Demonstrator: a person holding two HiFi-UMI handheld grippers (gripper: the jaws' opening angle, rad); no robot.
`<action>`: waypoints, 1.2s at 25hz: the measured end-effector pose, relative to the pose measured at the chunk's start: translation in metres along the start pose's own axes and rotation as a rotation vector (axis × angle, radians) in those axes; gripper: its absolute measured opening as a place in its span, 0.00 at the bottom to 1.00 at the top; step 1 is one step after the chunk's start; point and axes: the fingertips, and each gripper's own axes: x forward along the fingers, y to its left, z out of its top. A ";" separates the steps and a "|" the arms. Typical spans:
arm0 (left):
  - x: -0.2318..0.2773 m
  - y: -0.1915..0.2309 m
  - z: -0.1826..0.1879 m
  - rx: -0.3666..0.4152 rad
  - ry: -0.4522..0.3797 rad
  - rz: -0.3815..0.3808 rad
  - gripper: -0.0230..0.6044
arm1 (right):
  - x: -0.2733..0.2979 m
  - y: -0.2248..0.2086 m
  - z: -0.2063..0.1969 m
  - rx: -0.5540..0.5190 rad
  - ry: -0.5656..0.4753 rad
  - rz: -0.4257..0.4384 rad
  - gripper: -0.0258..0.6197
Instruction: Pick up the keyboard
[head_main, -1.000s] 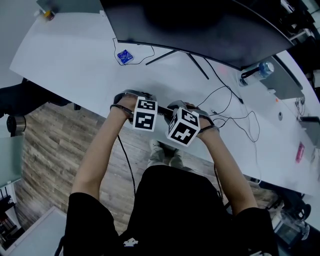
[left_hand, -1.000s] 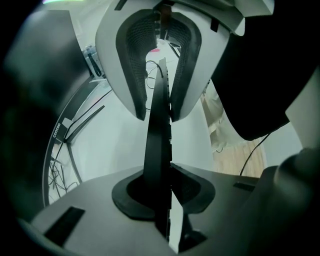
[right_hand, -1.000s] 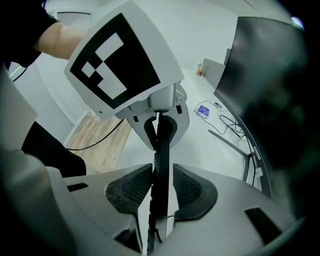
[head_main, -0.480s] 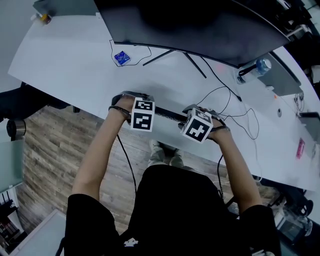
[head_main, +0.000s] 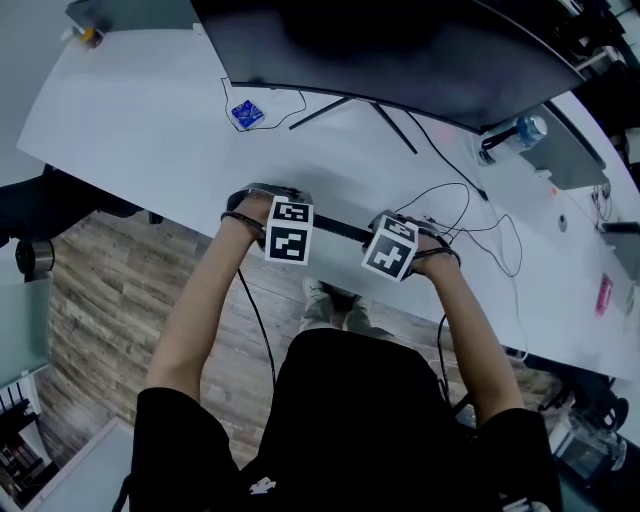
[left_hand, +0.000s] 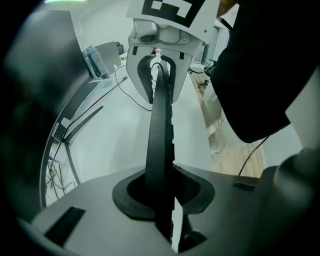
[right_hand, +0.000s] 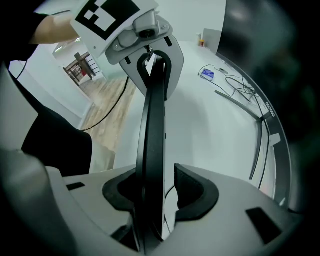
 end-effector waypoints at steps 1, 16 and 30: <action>0.000 0.000 0.000 0.001 -0.001 -0.001 0.17 | 0.002 0.000 0.000 0.002 0.005 -0.004 0.30; 0.001 0.008 0.001 -0.006 -0.013 -0.003 0.17 | 0.011 -0.008 -0.004 0.003 0.038 -0.061 0.15; 0.011 0.004 -0.002 0.024 0.051 0.010 0.17 | 0.013 -0.004 -0.005 -0.014 0.021 -0.057 0.15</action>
